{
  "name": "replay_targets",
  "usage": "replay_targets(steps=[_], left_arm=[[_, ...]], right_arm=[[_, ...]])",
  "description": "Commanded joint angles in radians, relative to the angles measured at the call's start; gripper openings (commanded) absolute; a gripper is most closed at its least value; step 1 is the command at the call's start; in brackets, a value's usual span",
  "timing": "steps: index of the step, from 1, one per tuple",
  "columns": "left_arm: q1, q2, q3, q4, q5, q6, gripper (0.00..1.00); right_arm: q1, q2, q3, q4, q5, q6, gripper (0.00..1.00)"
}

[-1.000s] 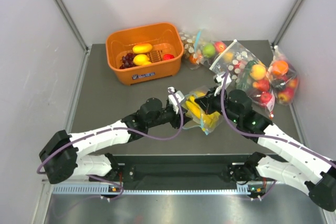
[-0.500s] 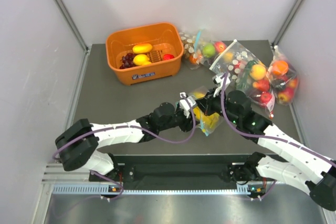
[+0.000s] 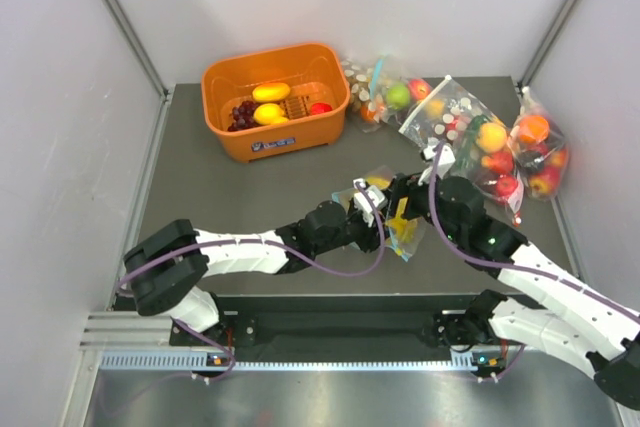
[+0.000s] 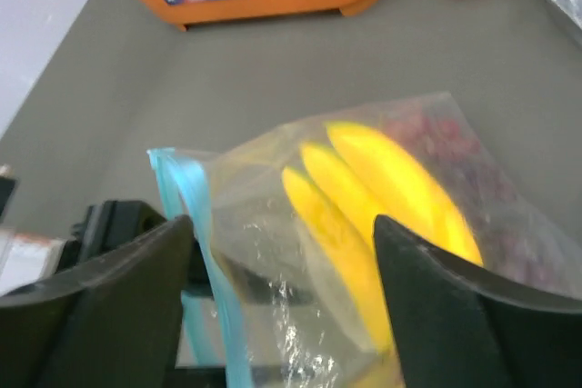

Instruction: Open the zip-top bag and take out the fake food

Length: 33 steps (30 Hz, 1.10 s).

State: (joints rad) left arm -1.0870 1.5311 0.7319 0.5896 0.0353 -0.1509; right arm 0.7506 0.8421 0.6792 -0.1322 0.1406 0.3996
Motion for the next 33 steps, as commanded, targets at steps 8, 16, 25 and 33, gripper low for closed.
replay_targets(steps=[8, 16, 25, 33], left_arm=[[-0.004, 0.041, -0.031, 0.211, 0.032, -0.053, 0.47], [-0.011, 0.049, -0.037, 0.288, 0.089, -0.085, 0.48], [-0.05, 0.133, 0.009, 0.294, 0.123, -0.098, 0.49], [-0.09, 0.129, 0.02, 0.335, 0.097, -0.091, 0.5]], right_arm=[[-0.006, -0.141, -0.099, -0.147, 0.243, 0.185, 0.88], [-0.039, -0.224, -0.193, -0.152, 0.277, 0.26, 0.88], [-0.048, -0.278, -0.239, -0.159, 0.278, 0.281, 0.87], [-0.056, -0.273, -0.254, -0.159, 0.264, 0.288, 0.82]])
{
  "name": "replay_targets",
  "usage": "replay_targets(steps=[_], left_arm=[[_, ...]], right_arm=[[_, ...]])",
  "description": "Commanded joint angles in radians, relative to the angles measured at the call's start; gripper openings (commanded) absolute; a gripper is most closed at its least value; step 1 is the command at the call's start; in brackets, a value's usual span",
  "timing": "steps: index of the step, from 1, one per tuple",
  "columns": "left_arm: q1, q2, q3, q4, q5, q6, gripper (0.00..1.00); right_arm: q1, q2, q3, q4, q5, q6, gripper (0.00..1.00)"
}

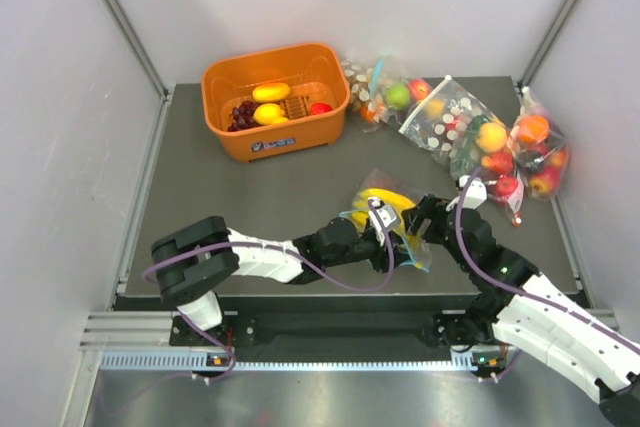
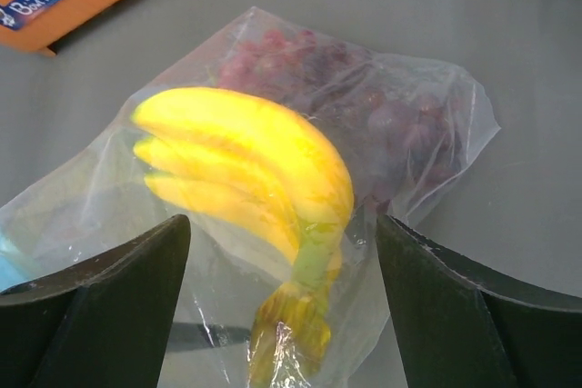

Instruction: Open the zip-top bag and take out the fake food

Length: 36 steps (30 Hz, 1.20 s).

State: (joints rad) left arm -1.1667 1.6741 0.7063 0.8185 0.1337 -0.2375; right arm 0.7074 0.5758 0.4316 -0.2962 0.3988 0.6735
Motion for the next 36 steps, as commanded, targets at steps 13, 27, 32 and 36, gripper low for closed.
replay_targets(steps=[13, 27, 32, 36], left_arm=[[-0.043, 0.056, 0.133, -0.008, -0.094, 0.038, 0.52], [-0.105, 0.081, 0.142, -0.039, -0.264, 0.046, 0.58], [-0.152, 0.116, 0.19, -0.134, -0.426, 0.052, 0.58], [-0.16, 0.125, 0.2, -0.156, -0.506, 0.034, 0.59]], right_arm=[[-0.014, 0.009, -0.08, 0.046, -0.071, 0.049, 0.16], [-0.014, 0.019, -0.086, 0.127, -0.124, 0.075, 0.0], [-0.014, 0.001, -0.082, 0.117, -0.126, 0.078, 0.0], [-0.013, -0.019, -0.08, 0.115, -0.127, 0.078, 0.0]])
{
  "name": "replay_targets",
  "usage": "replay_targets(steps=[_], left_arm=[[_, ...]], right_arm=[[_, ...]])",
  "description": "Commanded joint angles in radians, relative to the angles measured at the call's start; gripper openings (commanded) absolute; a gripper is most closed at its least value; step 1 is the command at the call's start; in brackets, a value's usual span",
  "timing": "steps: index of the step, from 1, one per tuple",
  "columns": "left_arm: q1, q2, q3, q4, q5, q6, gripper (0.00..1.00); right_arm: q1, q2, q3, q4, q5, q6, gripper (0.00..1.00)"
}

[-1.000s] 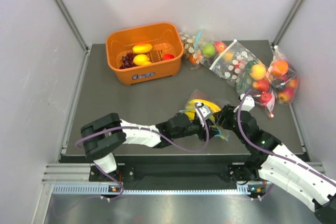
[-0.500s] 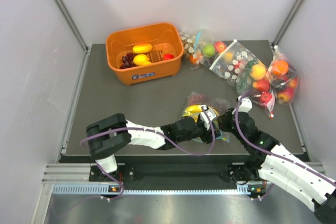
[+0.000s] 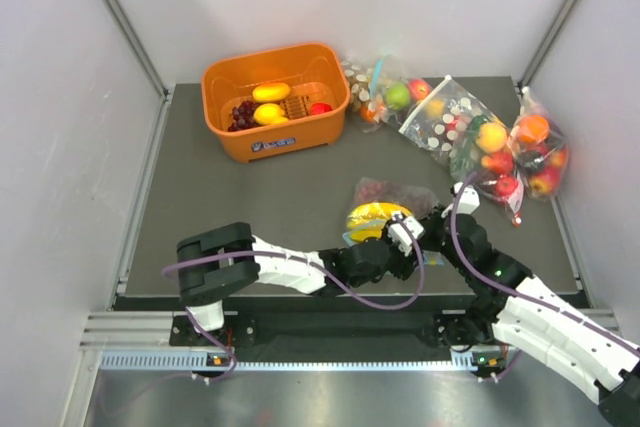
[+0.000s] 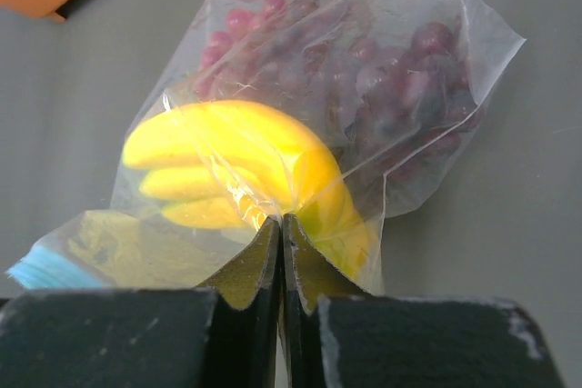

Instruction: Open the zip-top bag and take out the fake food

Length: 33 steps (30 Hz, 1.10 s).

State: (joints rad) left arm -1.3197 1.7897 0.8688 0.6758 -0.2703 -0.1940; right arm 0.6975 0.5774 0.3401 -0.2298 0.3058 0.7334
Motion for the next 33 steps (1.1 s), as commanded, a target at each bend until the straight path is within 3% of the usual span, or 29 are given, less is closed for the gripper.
replay_targets(steps=[1, 4, 5, 6, 9, 15, 25, 33], left_arm=[[-0.009, 0.014, 0.039, -0.013, -0.122, -0.013, 0.58], [-0.007, 0.037, 0.059, -0.028, -0.173, -0.022, 0.51], [-0.007, 0.04, 0.067, -0.031, -0.185, -0.028, 0.37], [-0.009, 0.04, 0.067, -0.033, -0.19, -0.033, 0.31], [-0.007, 0.031, 0.062, -0.057, -0.19, -0.032, 0.2], [-0.007, -0.076, -0.033, -0.082, -0.176, -0.047, 0.13], [-0.003, -0.312, -0.157, -0.189, -0.208, -0.078, 0.11], [0.007, -0.467, -0.169, -0.386, -0.135, -0.104, 0.11]], right_arm=[[-0.003, -0.024, 0.01, 0.05, -0.039, 0.02, 0.0], [-0.003, -0.033, 0.005, 0.058, -0.051, 0.023, 0.0], [-0.003, -0.034, 0.005, 0.058, -0.053, 0.024, 0.0], [-0.004, -0.039, 0.002, 0.053, -0.05, 0.021, 0.0], [-0.003, -0.041, -0.003, 0.05, -0.027, 0.017, 0.0], [-0.007, 0.027, 0.013, 0.087, 0.032, -0.025, 0.0], [-0.027, 0.11, 0.05, 0.133, 0.055, -0.062, 0.0], [-0.049, 0.127, 0.062, 0.133, 0.067, -0.086, 0.0]])
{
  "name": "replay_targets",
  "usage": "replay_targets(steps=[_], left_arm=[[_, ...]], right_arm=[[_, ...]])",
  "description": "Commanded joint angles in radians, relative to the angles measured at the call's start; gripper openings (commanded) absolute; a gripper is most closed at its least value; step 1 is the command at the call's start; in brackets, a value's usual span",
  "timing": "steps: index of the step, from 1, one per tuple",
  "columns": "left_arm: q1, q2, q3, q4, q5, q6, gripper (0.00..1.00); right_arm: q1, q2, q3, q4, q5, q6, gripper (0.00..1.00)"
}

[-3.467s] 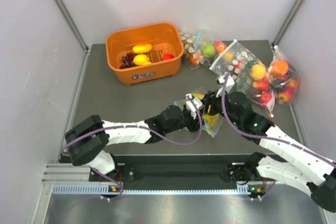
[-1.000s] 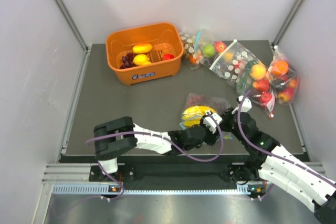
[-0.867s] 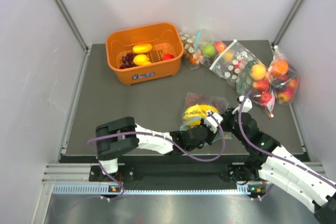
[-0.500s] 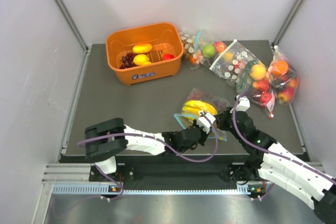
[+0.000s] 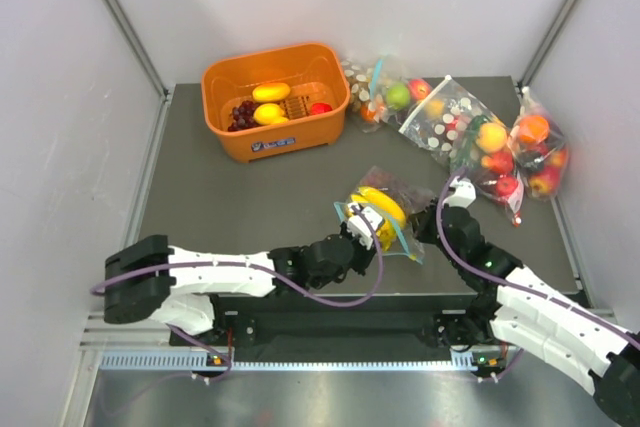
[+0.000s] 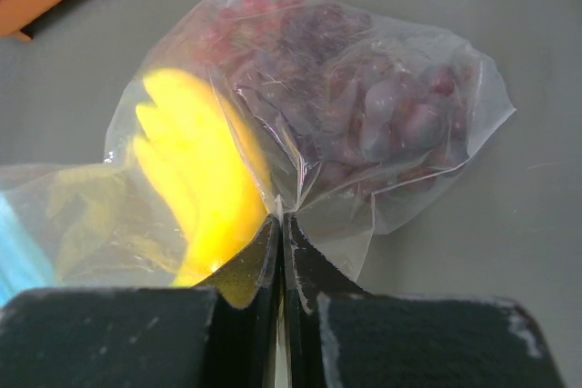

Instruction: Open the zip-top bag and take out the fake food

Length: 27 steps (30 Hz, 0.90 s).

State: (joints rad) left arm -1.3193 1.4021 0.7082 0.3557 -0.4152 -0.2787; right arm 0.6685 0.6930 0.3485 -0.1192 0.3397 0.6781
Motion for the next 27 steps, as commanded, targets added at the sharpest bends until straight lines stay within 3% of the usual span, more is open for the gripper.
replay_targets(steps=[1, 19, 27], left_arm=[[0.008, -0.116, -0.016, -0.073, 0.022, -0.022, 0.11], [0.097, -0.443, 0.068, -0.426, 0.294, -0.111, 0.12], [0.17, -0.561, 0.106, -0.474, 0.411, -0.134, 0.11]], right_arm=[[-0.02, 0.014, 0.053, 0.024, 0.035, -0.032, 0.0], [-0.032, 0.1, 0.078, 0.072, 0.024, -0.051, 0.0], [-0.038, 0.125, 0.084, 0.093, 0.013, -0.058, 0.0]])
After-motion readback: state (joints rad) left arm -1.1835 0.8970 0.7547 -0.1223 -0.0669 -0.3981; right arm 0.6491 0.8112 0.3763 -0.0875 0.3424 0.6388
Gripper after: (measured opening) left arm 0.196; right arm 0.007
